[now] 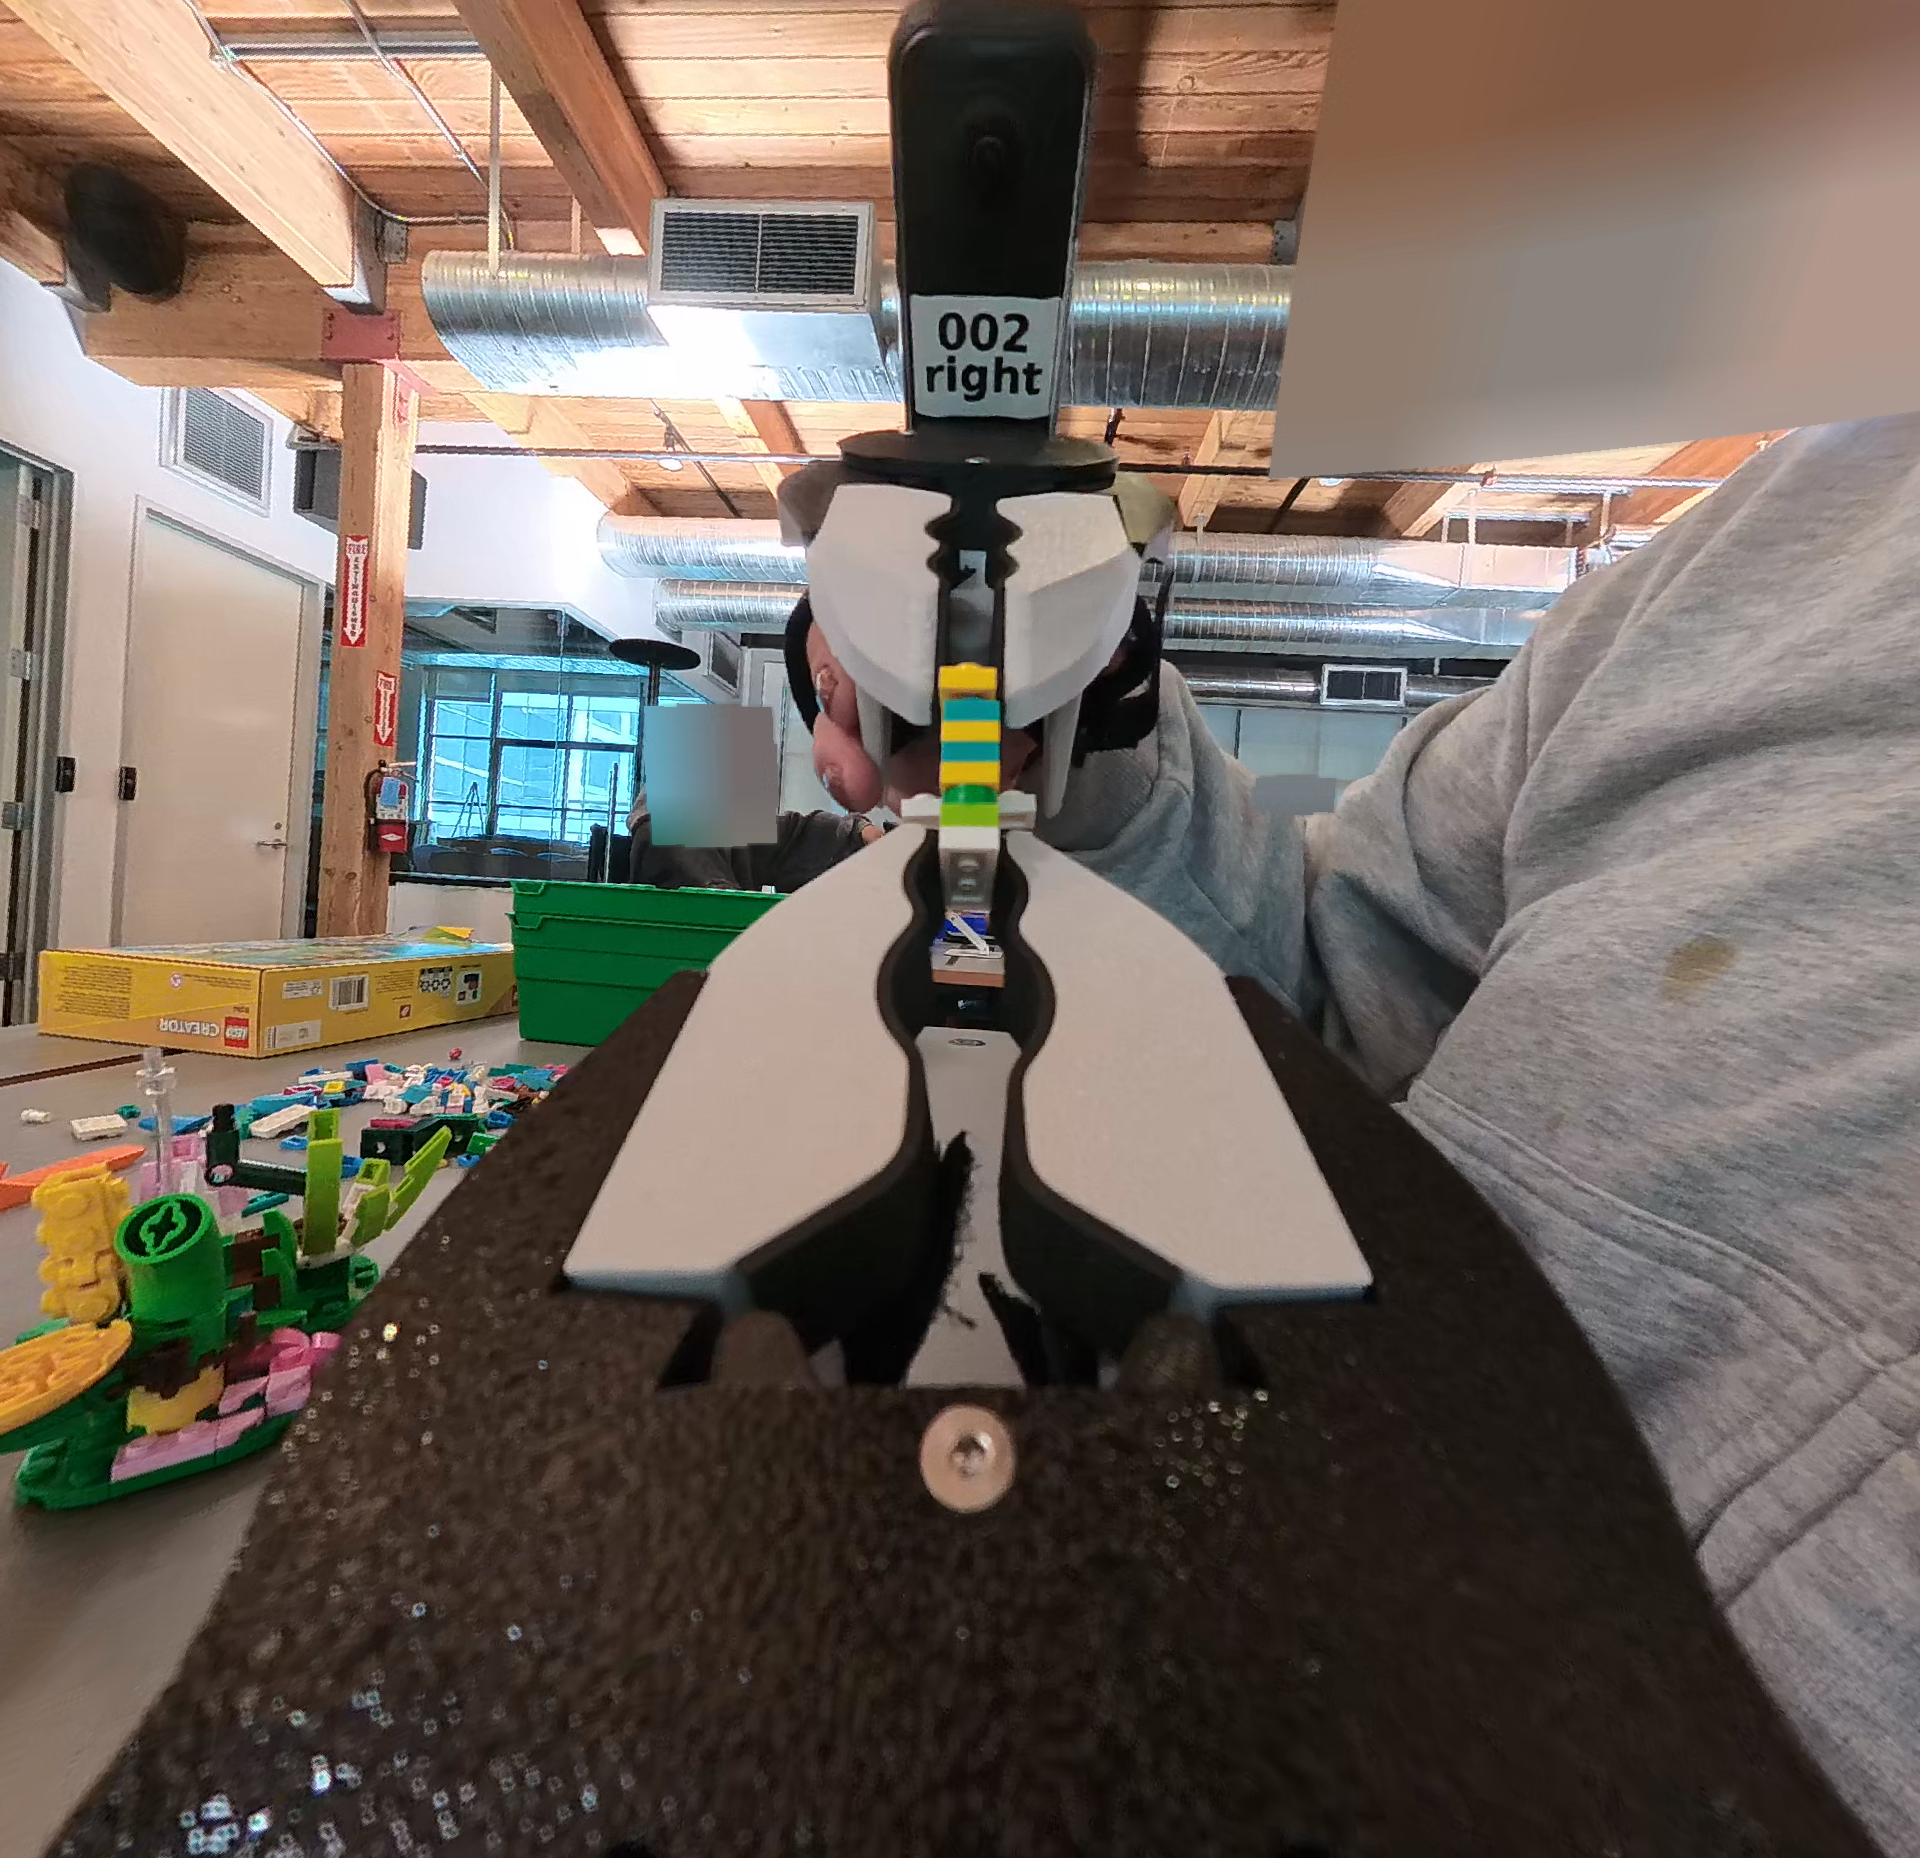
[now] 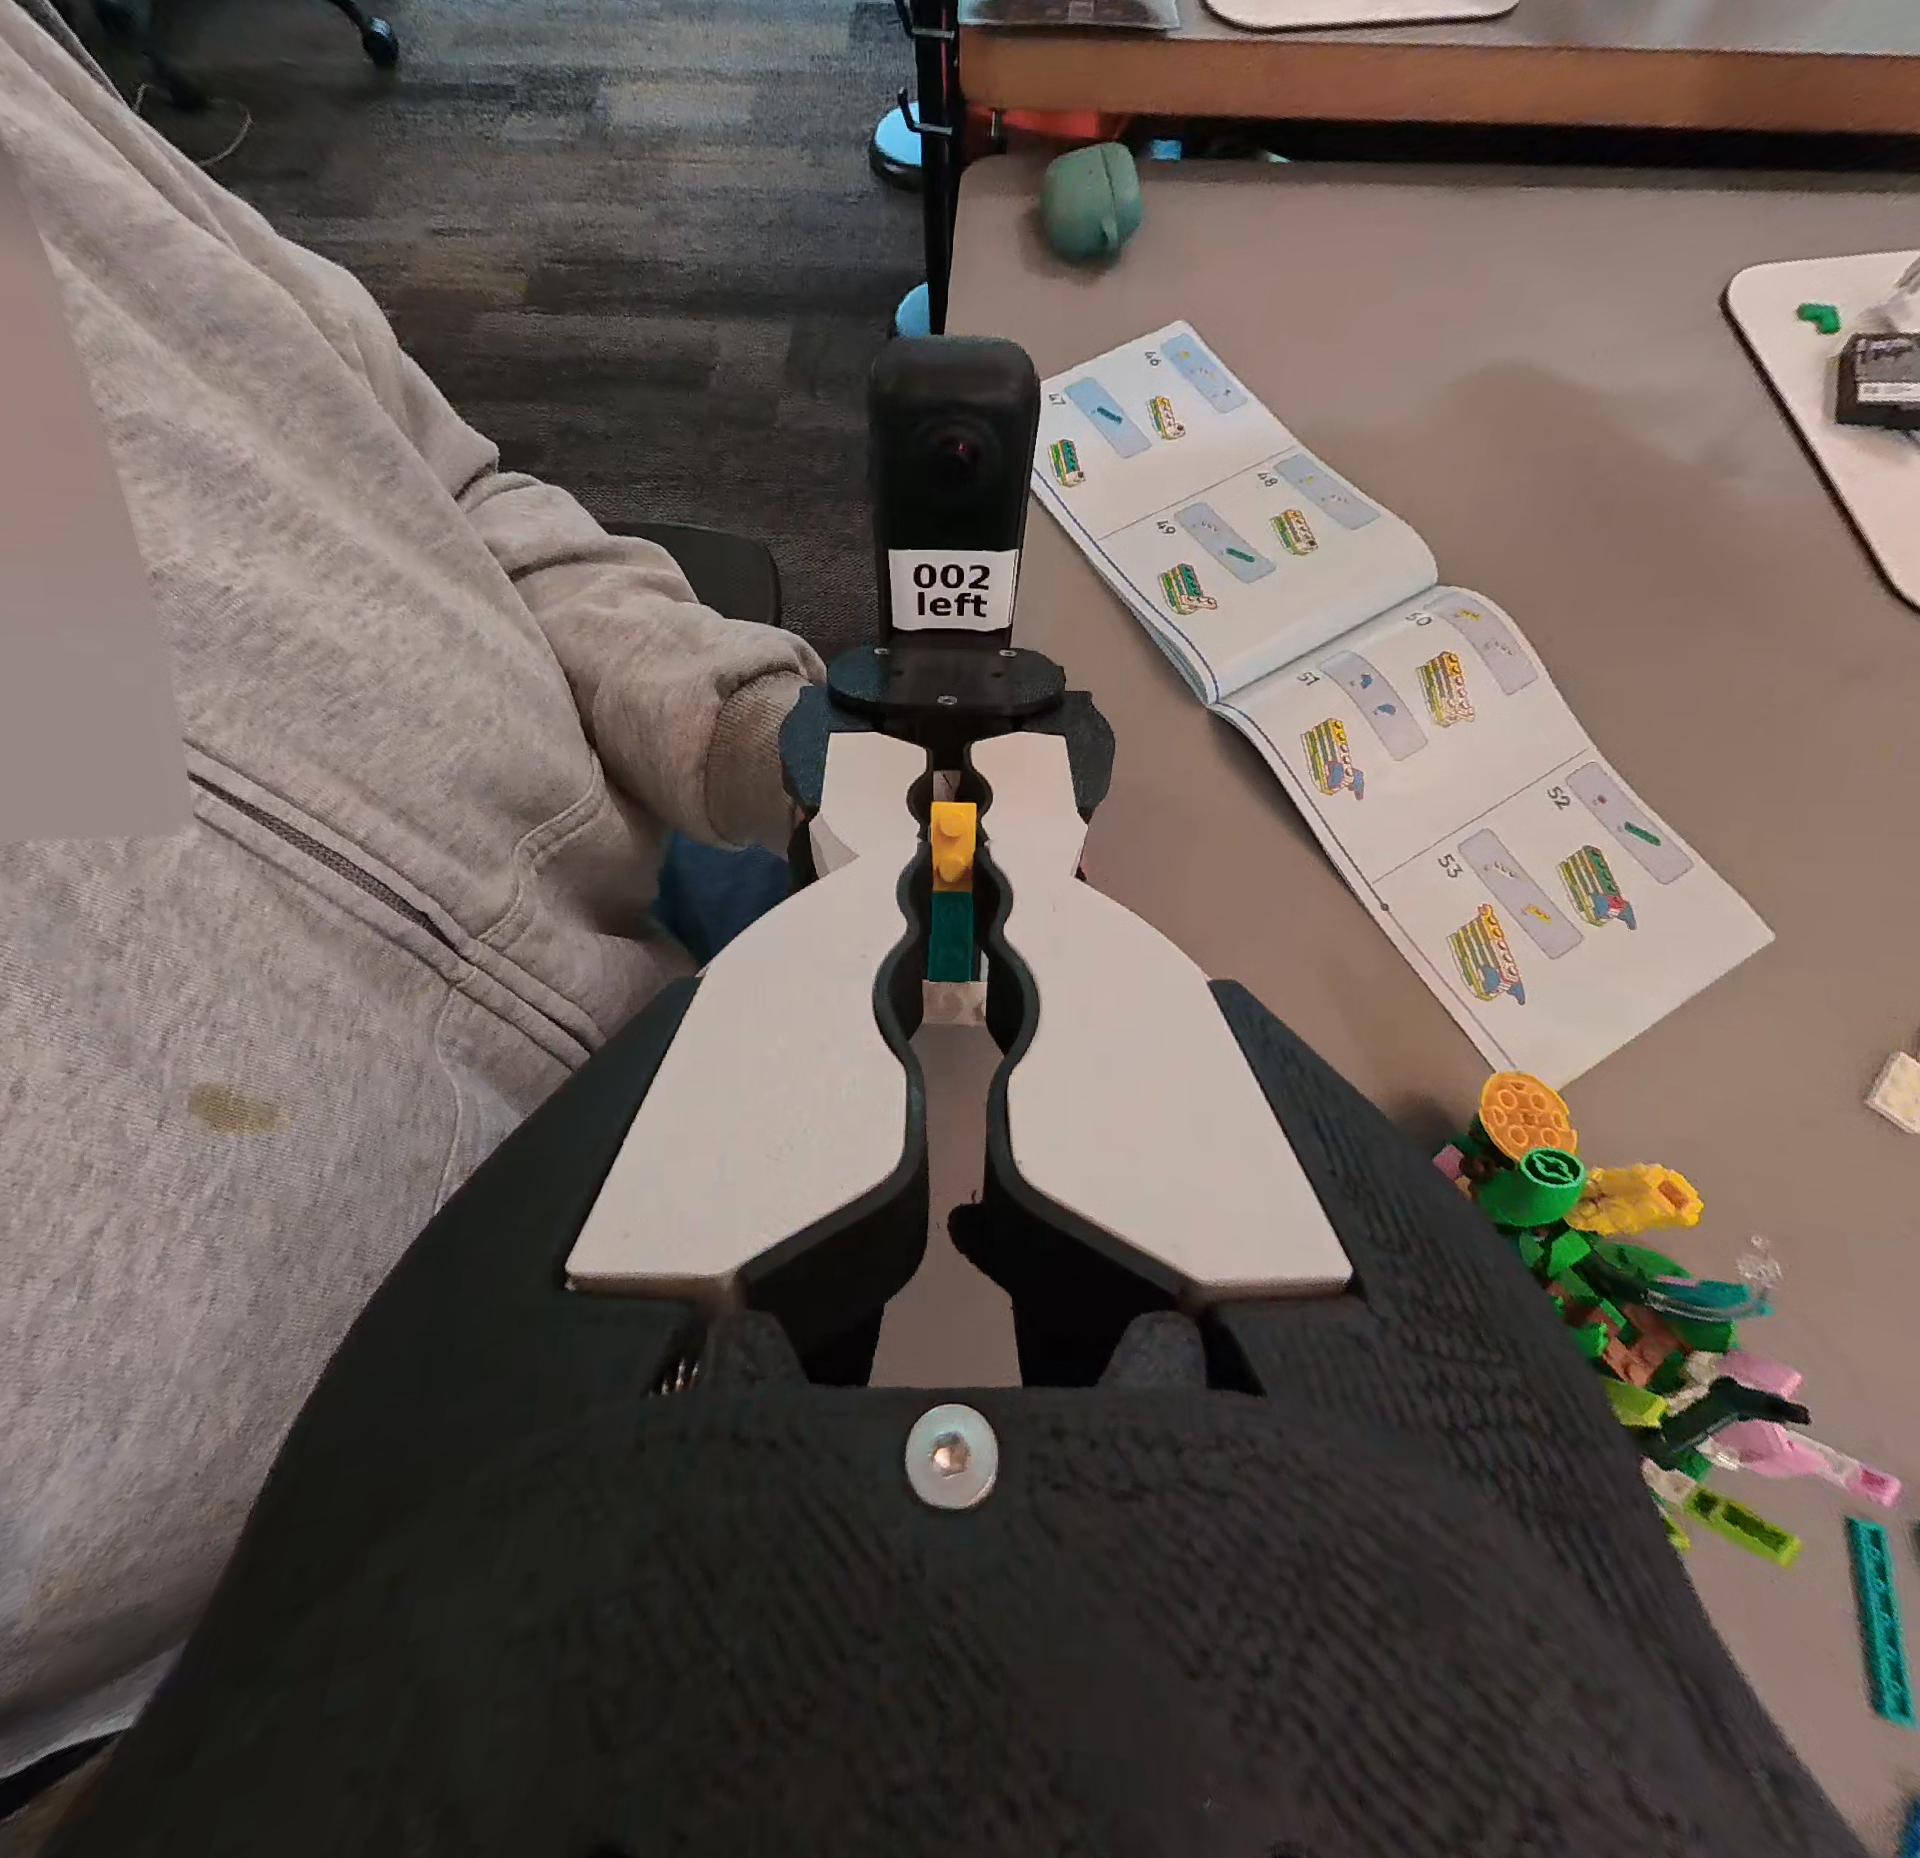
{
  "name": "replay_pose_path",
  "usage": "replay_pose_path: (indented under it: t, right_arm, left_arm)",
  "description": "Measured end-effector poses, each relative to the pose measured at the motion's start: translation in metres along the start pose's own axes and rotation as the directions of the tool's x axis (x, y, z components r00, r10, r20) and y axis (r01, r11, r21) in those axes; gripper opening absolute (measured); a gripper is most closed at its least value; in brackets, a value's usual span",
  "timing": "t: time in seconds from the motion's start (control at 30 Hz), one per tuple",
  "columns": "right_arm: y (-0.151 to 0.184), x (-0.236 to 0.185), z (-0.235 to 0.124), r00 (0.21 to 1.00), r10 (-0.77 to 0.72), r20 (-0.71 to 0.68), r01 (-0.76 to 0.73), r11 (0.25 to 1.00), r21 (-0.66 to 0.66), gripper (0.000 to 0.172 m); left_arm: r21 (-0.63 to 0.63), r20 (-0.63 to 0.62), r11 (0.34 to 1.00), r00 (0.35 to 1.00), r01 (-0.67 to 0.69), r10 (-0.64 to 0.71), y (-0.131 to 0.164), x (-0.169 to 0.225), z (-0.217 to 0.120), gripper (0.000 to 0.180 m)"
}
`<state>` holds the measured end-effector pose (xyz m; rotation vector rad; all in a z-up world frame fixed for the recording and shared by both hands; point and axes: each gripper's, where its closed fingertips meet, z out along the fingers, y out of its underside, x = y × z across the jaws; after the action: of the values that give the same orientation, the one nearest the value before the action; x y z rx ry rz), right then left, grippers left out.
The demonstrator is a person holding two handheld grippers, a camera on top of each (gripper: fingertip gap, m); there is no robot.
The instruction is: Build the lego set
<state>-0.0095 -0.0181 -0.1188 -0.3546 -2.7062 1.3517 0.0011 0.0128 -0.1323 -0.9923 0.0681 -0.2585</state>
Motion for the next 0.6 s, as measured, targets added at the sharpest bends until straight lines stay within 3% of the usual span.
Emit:
replay_pose_path:
  t: [0.6]
  right_arm:
    - [0.0032, -0.0010, -0.0011, 0.999, -0.043, -0.021, 0.042, 0.998, -0.057, 0.006]
  left_arm:
    - [-0.011, -0.005, 1.000, 1.000, 0.003, -0.003, 0.0018, 0.0011, 0.0012, 0.008]
